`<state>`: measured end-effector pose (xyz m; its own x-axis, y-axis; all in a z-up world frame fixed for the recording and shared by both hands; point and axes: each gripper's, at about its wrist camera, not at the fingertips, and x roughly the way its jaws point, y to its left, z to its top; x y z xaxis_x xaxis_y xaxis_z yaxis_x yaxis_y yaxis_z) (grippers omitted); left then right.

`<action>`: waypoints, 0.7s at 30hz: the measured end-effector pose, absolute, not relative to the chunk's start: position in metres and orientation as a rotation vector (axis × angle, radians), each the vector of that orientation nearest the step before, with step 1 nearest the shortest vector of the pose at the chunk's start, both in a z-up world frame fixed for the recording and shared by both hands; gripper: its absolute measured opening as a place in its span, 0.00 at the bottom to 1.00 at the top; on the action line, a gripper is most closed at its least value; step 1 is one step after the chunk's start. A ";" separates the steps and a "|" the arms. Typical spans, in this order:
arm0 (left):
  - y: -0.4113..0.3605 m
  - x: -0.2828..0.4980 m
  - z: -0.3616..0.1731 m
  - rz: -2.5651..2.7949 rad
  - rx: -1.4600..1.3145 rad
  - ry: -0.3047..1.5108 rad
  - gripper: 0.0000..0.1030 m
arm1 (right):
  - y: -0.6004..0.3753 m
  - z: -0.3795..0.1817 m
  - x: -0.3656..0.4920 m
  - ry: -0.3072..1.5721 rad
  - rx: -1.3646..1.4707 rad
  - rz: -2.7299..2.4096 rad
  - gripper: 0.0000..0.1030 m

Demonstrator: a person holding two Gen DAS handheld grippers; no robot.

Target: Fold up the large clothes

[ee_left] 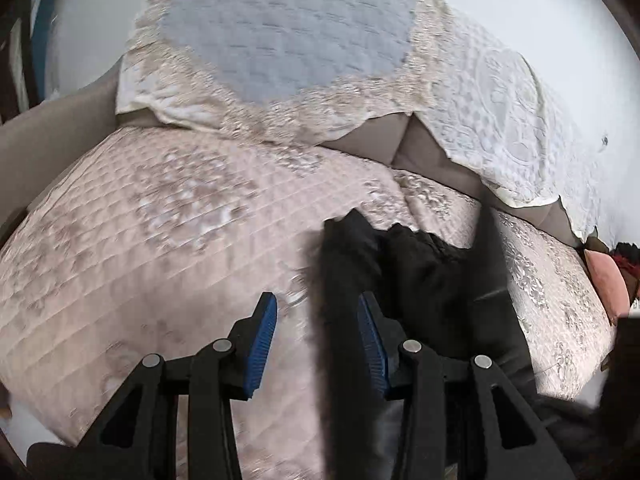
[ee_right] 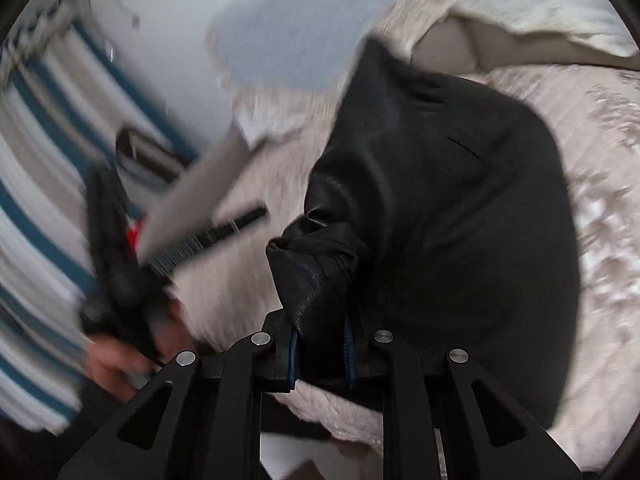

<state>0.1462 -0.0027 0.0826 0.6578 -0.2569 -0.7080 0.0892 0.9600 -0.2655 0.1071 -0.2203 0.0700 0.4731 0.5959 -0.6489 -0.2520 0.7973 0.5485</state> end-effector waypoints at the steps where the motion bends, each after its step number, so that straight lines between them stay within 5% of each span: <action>1: 0.001 0.145 0.081 -0.196 -0.228 0.839 0.42 | -0.211 0.058 0.107 0.975 0.378 0.534 0.17; 13: -0.076 0.184 0.108 -0.403 -0.136 0.790 0.57 | -0.204 0.054 0.097 0.947 0.274 0.540 0.22; 15: -0.094 0.205 0.087 -0.387 -0.069 0.865 0.40 | -0.202 0.061 0.092 0.940 0.268 0.542 0.24; 16: -0.097 0.214 0.072 -0.371 -0.053 0.914 0.22 | -0.203 0.065 0.090 0.938 0.256 0.544 0.27; 21: -0.076 0.213 0.038 -0.347 -0.102 0.972 0.19 | -0.226 0.101 0.066 0.856 0.268 0.601 0.39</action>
<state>0.2135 -0.0761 0.0376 0.5136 -0.3332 -0.7907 0.2425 0.9403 -0.2388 0.0657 -0.2264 0.1013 0.5039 0.5948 -0.6263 -0.3867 0.8037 0.4522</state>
